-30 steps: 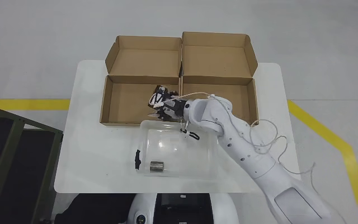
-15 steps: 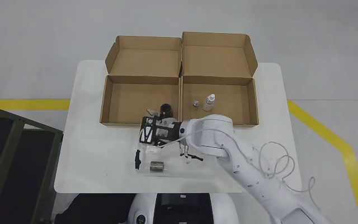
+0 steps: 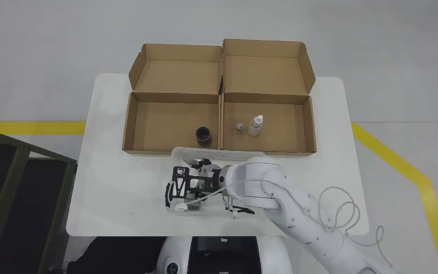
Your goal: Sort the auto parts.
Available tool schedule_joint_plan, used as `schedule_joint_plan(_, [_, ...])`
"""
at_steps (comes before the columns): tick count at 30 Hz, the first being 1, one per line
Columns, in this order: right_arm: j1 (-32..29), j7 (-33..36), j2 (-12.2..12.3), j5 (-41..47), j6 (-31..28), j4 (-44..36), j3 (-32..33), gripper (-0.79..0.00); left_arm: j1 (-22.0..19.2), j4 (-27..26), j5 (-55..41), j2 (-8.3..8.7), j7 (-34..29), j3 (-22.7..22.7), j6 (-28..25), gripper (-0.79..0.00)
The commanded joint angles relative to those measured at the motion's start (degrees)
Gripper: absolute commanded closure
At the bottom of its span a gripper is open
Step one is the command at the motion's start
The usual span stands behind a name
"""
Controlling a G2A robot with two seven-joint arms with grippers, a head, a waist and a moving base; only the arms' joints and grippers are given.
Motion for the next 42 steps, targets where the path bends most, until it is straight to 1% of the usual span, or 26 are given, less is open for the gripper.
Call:
schedule_joint_plan(1, [-0.31, 0.85, 0.15, 0.35, -0.25, 0.76, -0.04, -0.622, 0.0, 0.0, 0.0, 0.0, 0.0, 0.0, 0.0, -0.785])
schedule_joint_plan(6, [-0.44, 2.03, 0.31, 2.07, -0.91, 2.74, -0.62, -0.631, 0.0, 0.0, 0.0, 0.0, 0.0, 0.0, 0.0, -0.785])
schedule_joint_plan(13, [0.52, 2.64, 0.24, 4.25, -1.3, 6.06, -1.74, -0.622, 0.0, 0.0, 0.0, 0.0, 0.0, 0.0, 0.0, -0.785])
schedule_joint_plan(26, [4.05, 4.62, -0.28, 8.7, -2.86, 12.32, -4.62, -0.631, 0.0, 0.0, 0.0, 0.0, 0.0, 0.0, 0.0, -0.785])
schedule_joint_plan(28, [4.52, 4.8, -0.38, 9.28, -2.95, 13.16, -5.07, -0.646, 0.0, 0.0, 0.0, 0.0, 0.0, 0.0, 0.0, -0.785])
schedule_joint_plan(36, [5.76, 4.4, -0.68, 9.48, -2.47, 15.77, -6.74, -0.64, 0.0, 0.0, 0.0, 0.0, 0.0, 0.0, 0.0, -0.785])
schedule_joint_plan(42, [6.1, 4.18, -0.71, 7.89, -1.41, 16.34, -7.52, -0.628, 0.0, 0.0, 0.0, 0.0, 0.0, 0.0, 0.0, -0.785])
